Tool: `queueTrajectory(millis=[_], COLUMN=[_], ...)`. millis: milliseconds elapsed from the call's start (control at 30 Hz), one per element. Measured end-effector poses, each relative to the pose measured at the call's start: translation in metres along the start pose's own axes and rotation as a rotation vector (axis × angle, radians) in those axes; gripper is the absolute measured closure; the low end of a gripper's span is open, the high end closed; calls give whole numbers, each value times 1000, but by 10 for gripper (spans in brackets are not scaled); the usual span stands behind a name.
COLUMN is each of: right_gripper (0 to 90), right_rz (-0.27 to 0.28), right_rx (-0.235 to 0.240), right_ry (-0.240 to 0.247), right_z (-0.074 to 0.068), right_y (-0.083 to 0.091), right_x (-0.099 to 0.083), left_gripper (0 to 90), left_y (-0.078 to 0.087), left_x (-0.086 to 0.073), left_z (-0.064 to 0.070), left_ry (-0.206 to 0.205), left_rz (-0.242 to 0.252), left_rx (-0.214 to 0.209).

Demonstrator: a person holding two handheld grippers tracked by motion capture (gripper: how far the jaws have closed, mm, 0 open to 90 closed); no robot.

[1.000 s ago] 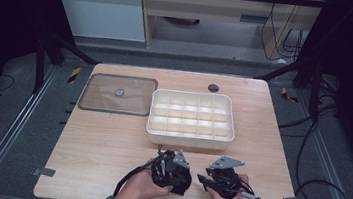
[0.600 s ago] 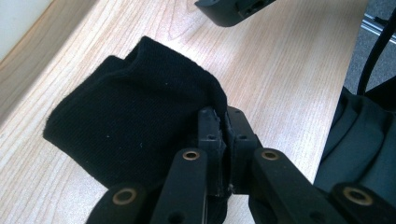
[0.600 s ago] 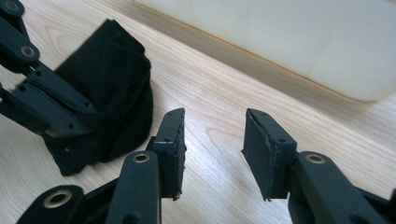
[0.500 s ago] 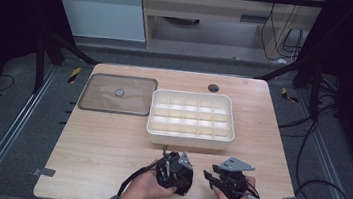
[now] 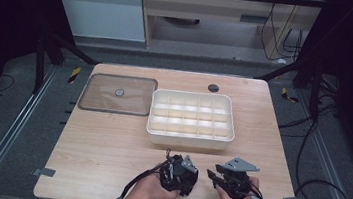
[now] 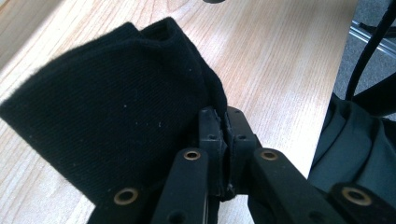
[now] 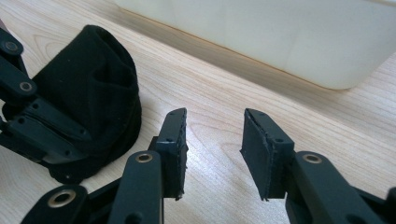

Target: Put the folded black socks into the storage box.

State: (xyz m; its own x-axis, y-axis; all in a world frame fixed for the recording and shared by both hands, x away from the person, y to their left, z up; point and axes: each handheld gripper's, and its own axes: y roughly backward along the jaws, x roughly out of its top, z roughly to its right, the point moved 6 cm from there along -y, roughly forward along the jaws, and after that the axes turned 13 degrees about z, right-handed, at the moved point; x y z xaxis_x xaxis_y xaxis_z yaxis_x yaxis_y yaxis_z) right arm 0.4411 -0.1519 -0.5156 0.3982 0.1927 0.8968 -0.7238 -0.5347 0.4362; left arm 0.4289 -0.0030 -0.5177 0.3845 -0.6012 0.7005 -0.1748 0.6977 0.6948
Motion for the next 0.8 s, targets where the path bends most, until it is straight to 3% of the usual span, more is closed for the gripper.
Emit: queueTrajectory(millis=[533,800], right_gripper=[602,596], right_rz=[-7,-1], right_rx=[-10,-21], right_ry=[-15,-26], right_z=[3,6], right_y=[1,4], right_x=[-2,-2], left_gripper=[865,865], left_y=[-4,-8], left_x=[0,1], left_z=[1,6], left_ry=[-4,-41], left_rz=[-3,-25], left_rx=[-3,17])
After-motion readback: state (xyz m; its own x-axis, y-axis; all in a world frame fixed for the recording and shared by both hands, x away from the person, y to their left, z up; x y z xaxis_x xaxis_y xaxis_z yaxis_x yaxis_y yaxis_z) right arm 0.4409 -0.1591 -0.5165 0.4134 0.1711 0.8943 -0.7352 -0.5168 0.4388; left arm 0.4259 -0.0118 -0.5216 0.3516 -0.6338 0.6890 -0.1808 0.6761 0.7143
